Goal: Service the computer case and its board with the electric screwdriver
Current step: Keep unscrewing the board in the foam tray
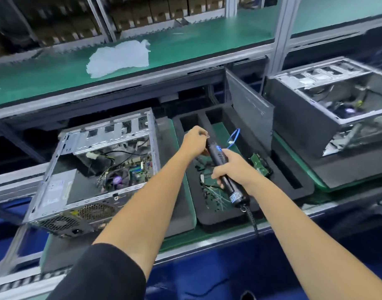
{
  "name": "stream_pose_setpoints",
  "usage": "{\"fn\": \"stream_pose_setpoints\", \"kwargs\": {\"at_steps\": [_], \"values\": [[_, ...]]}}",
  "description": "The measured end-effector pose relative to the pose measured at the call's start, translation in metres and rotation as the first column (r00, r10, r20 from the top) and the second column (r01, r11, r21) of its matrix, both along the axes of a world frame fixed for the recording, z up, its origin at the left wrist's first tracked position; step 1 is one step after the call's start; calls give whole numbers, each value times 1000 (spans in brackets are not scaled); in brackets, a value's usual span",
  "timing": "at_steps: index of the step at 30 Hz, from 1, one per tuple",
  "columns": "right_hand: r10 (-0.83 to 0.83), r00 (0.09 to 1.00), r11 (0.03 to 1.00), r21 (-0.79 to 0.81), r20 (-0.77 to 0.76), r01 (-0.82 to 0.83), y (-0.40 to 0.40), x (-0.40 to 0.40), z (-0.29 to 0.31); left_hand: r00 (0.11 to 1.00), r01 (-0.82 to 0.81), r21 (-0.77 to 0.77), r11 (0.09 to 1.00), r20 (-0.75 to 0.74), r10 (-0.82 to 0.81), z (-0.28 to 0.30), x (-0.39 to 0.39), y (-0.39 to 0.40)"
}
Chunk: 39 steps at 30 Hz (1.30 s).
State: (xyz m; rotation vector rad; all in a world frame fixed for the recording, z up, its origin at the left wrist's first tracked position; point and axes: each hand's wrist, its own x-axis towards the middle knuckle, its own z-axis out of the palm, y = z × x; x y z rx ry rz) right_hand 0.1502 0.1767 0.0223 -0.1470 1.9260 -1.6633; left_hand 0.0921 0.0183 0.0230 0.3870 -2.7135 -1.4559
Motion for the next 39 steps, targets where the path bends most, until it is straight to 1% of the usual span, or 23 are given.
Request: {"fn": "stream_pose_setpoints", "kwargs": {"at_steps": [3, 5, 7, 9, 10, 11, 12, 13, 15, 16, 17, 19, 21, 23, 31, 35, 39], "values": [[27, 1000, 998, 56, 2, -27, 11, -27, -19, 996, -79, -9, 997, 32, 80, -23, -20, 11], [32, 999, 998, 58, 13, -33, 14, -41, -33, 993, -61, -98, 993, 96, 71, -39, -28, 14], [36, 999, 997, 64, 22, -38, 15, -50, -46, 981, 47, -268, 962, 193, 5, -57, -32, 15], [44, 999, 996, 74, 20, -46, 17, -56, -58, 946, 209, -404, 890, 313, -80, -77, -29, 17], [48, 999, 996, 79, 18, -49, 18, -59, -63, 919, 296, -455, 840, 374, -121, -88, -27, 18], [52, 998, 995, 87, 19, -53, 18, -61, -67, 892, 379, -513, 770, 424, -156, -99, -25, 20], [57, 998, 993, 98, 21, -58, 19, -63, -71, 865, 455, -577, 678, 467, -183, -111, -23, 21], [58, 998, 992, 113, 24, -61, 19, -66, -76, 837, 525, -636, 566, 507, -206, -121, -20, 23], [54, 998, 988, 144, 33, -58, 19, -70, -84, 780, 624, -701, 347, 584, -223, -140, -18, 27], [53, 998, 987, 150, 41, -59, 20, -72, -87, 759, 651, -707, 277, 615, -213, -149, -19, 28], [55, 997, 986, 155, 51, -62, 19, -75, -90, 744, 668, -707, 230, 638, -199, -157, -19, 29], [63, 996, 981, 179, 71, -75, 19, -81, -95, 732, 681, -712, 172, 655, -185, -169, -21, 29], [67, 994, 978, 191, 84, -82, 17, -85, -99, 730, 683, -713, 162, 657, -188, -178, -21, 28], [74, 993, 976, 196, 93, -91, 15, -89, -103, 736, 677, -714, 180, 650, -190, -184, -22, 30], [82, 991, 971, 215, 105, -103, 8, -94, -111, 729, 679, -660, 320, 656, -196, -187, -33, 39], [79, 991, 967, 233, 111, -104, 7, -95, -114, 716, 691, -636, 344, 669, -201, -185, -35, 37], [67, 990, 971, 221, 123, -94, 7, -94, -114, 704, 684, -588, 432, 686, -181, -184, -36, 33]]}}
